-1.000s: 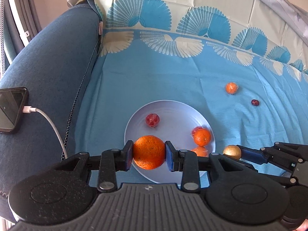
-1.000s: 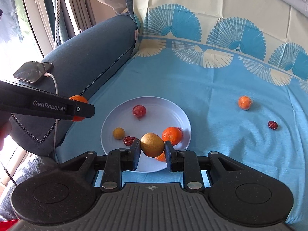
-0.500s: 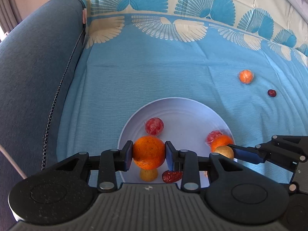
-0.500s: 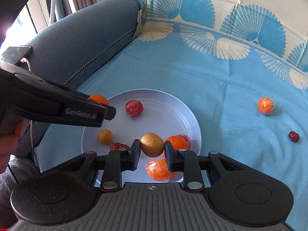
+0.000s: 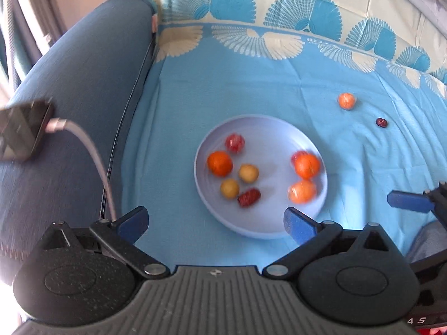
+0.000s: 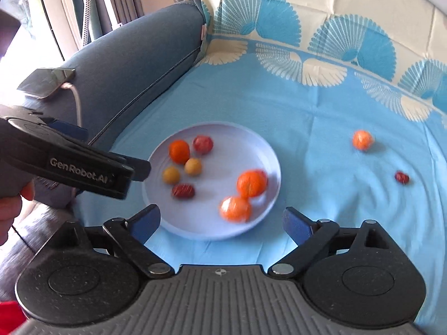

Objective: Organize fruits
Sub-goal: 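Lift both tools off the plate and move toward the last two fruits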

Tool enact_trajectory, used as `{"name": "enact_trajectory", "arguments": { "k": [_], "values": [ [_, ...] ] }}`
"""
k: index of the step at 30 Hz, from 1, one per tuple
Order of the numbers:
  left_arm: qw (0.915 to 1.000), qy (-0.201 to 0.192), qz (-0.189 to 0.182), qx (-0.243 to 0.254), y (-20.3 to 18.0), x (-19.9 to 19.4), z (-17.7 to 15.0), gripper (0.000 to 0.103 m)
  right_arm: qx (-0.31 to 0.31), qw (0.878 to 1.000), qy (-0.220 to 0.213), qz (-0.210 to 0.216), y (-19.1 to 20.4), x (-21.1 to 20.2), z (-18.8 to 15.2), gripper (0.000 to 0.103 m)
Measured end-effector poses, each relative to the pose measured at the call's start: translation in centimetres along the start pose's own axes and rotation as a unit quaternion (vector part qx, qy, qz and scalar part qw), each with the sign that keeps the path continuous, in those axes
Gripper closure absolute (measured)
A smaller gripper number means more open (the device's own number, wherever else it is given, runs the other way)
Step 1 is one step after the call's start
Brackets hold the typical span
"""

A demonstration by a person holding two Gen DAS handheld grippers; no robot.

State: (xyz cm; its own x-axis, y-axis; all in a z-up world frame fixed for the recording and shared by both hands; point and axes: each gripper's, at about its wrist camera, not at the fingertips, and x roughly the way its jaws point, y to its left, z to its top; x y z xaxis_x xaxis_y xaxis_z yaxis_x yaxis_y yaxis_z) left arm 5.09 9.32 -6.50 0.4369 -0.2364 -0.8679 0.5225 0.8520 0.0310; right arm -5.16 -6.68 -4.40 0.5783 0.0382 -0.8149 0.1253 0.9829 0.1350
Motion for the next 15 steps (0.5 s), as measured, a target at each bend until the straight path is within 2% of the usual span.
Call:
{"name": "enact_trajectory", "arguments": {
  "k": [2,5,11,15],
  "values": [
    [0.9996,0.009,-0.002,-0.027,0.2,-1.6,-1.4,0.000,0.014,1.000,0.003,0.001,0.4,-1.8,-1.0,0.006],
    [0.9985,0.000,-0.003,-0.054,0.3,-4.0,-3.1,0.000,0.001,1.000,-0.018,-0.005,1.3,-4.2,-1.8,0.004],
    [0.9983,-0.021,0.017,-0.052,-0.5,-7.4,-5.0,0.000,-0.001,0.998,-0.060,-0.020,2.0,-8.2,-2.7,0.002],
    [0.9979,-0.041,0.019,-0.048,-1.1,-9.3,-5.8,0.000,-0.009,0.997,-0.077,-0.030,2.4,-10.4,-3.9,0.001]
  ]
}}
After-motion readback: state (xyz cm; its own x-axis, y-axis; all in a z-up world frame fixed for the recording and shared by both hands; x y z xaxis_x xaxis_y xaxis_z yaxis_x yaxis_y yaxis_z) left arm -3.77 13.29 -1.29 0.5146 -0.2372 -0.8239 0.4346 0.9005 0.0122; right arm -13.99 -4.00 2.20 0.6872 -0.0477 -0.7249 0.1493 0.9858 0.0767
